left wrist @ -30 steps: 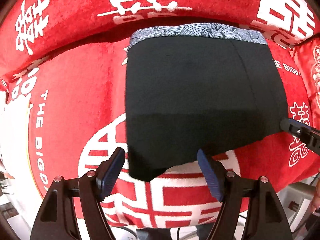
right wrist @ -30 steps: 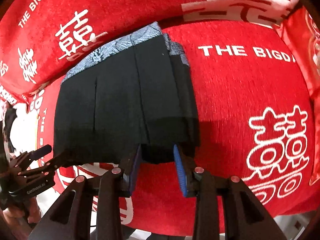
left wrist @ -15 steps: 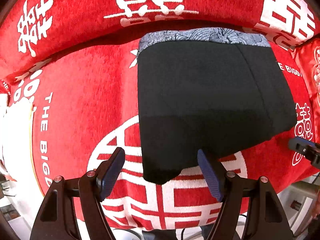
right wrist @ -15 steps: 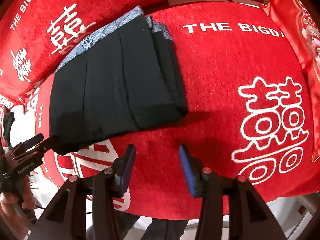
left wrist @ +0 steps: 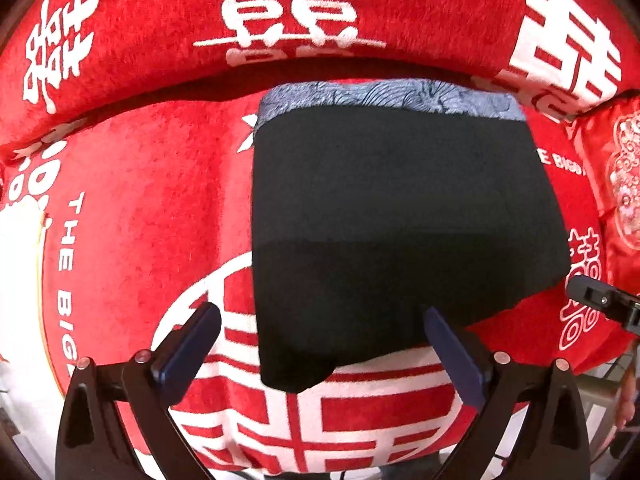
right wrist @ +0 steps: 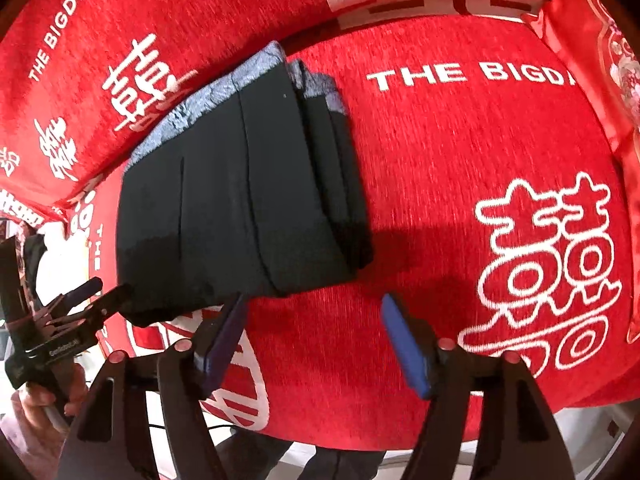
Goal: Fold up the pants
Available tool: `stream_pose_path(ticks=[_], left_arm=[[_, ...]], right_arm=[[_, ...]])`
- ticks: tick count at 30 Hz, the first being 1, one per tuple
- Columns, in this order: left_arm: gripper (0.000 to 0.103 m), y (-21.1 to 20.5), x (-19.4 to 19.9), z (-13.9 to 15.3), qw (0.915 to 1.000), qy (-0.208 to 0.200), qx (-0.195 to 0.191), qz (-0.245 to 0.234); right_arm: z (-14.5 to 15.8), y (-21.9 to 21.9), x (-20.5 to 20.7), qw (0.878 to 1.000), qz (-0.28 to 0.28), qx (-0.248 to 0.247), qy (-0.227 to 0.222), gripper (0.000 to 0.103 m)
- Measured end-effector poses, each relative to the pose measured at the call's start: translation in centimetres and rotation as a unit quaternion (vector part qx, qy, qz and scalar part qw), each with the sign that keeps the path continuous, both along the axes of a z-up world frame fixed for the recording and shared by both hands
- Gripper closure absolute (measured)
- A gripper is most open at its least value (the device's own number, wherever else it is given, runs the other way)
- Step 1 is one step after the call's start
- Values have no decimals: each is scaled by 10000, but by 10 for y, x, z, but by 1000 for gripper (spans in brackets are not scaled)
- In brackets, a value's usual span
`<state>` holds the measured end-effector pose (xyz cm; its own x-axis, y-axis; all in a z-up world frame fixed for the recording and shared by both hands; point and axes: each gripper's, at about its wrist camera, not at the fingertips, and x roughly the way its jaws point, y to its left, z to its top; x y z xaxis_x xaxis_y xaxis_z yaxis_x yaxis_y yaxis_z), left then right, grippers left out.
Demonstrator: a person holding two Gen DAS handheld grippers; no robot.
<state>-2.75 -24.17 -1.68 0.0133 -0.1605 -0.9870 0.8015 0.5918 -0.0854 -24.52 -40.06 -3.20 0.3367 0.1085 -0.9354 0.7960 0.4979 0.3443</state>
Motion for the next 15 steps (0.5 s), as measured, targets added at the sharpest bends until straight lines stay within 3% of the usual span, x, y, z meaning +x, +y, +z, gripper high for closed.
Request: stream_pose_path(ticks=[7, 11, 15], left_arm=[[1, -10, 14, -1, 10000, -37, 54, 43], [1, -14, 29, -5, 9997, 86, 55, 236], [1, -16, 37, -10, 9993, 101, 87, 353]], right_arm=[[7, -15, 3, 9996, 79, -150, -237, 20], [5, -25, 6, 9991, 137, -155, -373, 8], [-2, -35, 11, 9992, 146, 78, -354, 8]])
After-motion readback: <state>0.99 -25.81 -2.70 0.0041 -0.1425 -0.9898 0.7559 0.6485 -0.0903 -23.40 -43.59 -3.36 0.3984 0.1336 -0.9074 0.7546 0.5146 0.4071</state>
